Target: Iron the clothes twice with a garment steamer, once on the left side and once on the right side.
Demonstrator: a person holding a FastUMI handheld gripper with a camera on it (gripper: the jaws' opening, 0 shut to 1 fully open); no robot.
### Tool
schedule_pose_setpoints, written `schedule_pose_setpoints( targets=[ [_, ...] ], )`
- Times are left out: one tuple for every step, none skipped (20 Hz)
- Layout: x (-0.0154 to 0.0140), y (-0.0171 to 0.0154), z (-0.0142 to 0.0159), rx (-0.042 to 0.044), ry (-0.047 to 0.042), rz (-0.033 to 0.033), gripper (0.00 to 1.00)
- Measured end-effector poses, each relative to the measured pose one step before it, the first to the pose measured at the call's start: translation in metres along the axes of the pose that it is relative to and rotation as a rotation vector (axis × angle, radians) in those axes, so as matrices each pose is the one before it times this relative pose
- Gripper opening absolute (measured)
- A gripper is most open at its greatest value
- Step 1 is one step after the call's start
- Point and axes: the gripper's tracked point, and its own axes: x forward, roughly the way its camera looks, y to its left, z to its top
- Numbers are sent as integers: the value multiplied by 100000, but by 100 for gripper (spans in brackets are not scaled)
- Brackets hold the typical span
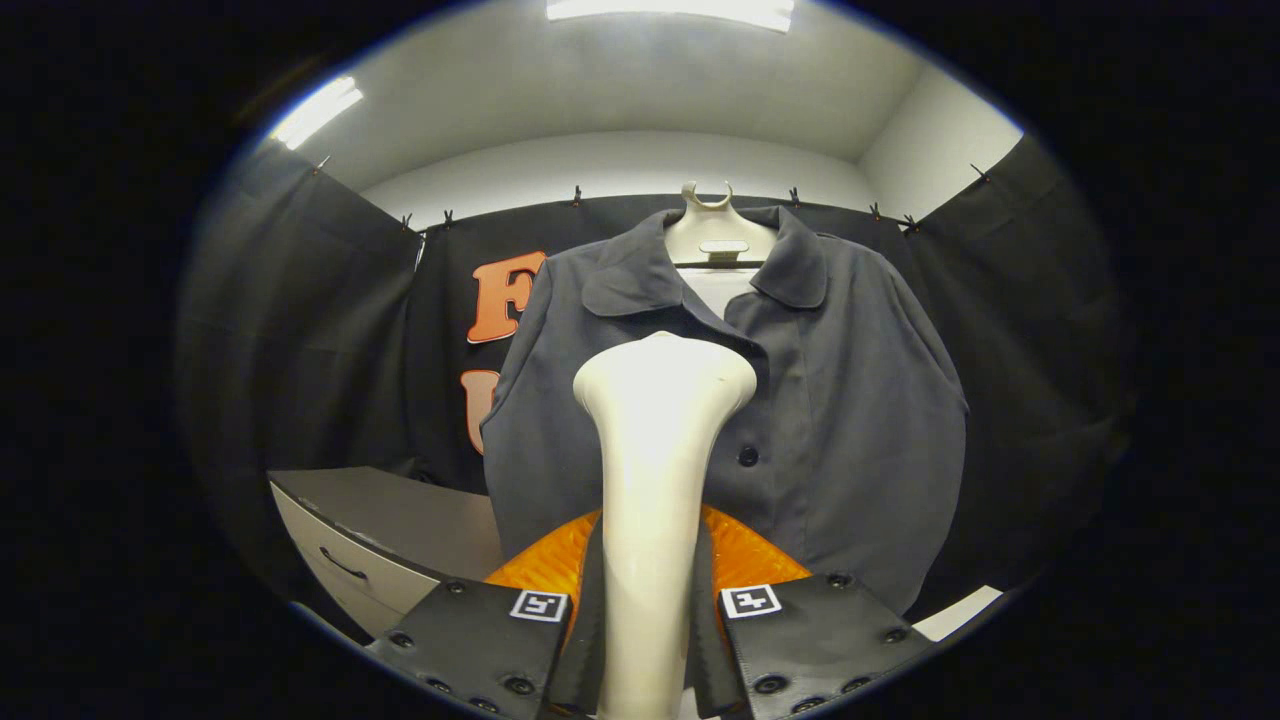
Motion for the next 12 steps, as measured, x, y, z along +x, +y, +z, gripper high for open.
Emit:
schedule_pose_setpoints(
  targets=[
    [65, 35, -358, -88, 483, -58, 42],
    [103, -36, -373, -231, 677, -439, 42],
    [95, -91, -311, -135, 612, -232, 42],
    [41, 48, -314, -31, 449, -79, 42],
    [68, 19, -237, -75, 408, -66, 42],
    [99, -11, -241, -40, 319, -91, 42],
    [33, -33, -324, -45, 386, -98, 42],
    [74, -43, -352, -225, 682, -452, 42],
    [-25, -39, -389, -188, 788, -490, 42],
    [-24, -16, -449, 115, 830, -107, 42],
    [-167, 61, -503, 543, 784, 144, 42],
    [-135, 81, -416, 585, 709, 178, 42]
  ],
)
